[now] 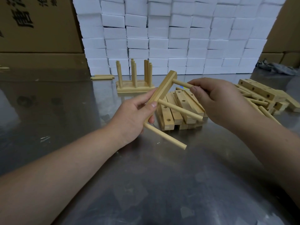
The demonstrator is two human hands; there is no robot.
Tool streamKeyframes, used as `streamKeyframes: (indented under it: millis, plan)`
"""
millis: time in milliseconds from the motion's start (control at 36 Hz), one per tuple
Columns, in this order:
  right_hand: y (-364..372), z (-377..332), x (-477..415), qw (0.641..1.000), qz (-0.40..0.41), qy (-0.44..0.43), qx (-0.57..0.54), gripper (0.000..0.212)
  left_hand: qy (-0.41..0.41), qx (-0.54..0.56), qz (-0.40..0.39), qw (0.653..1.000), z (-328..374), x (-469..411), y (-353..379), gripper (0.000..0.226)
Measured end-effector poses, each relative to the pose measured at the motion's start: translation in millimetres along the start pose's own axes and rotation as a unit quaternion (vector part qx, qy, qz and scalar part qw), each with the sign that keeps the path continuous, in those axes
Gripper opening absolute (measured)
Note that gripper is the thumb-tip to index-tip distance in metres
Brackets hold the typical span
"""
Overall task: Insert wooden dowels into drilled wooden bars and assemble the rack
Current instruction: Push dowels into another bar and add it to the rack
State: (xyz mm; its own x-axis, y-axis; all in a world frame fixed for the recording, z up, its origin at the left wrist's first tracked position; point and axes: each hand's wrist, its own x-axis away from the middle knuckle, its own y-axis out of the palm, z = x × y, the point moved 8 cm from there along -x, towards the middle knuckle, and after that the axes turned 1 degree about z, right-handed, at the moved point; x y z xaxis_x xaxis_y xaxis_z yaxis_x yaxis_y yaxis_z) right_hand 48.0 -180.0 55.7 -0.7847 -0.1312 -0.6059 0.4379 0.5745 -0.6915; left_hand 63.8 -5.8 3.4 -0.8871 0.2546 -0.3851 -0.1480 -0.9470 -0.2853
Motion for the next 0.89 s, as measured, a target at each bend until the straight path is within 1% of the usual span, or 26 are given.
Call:
streamKeyframes:
  millis: [83,250,472,556,722,889]
  plan:
    - [-1,-7,0,0.999,-0.008,-0.020,0.031,0.019,0.004,-0.012,-0.002,1.000,3,0,1,0.038]
    - [-5,-16,0,0.995,0.000,-0.053,0.086,0.024,0.006,-0.023,-0.003,1.000,7,0,-1,0.037]
    - [-9,-20,2,0.993,0.026,-0.060,0.101,0.025,0.008,-0.045,-0.008,0.999,11,2,1,0.043]
    - [-7,-15,3,0.995,0.025,-0.040,0.083,0.026,0.011,-0.048,-0.015,0.999,13,3,2,0.045]
    - [-5,0,2,0.999,0.022,0.041,-0.004,0.023,0.008,-0.069,-0.016,0.997,13,3,2,0.047]
    - [-5,10,0,0.991,0.019,0.108,-0.080,0.030,0.026,-0.090,-0.008,0.996,13,2,2,0.050]
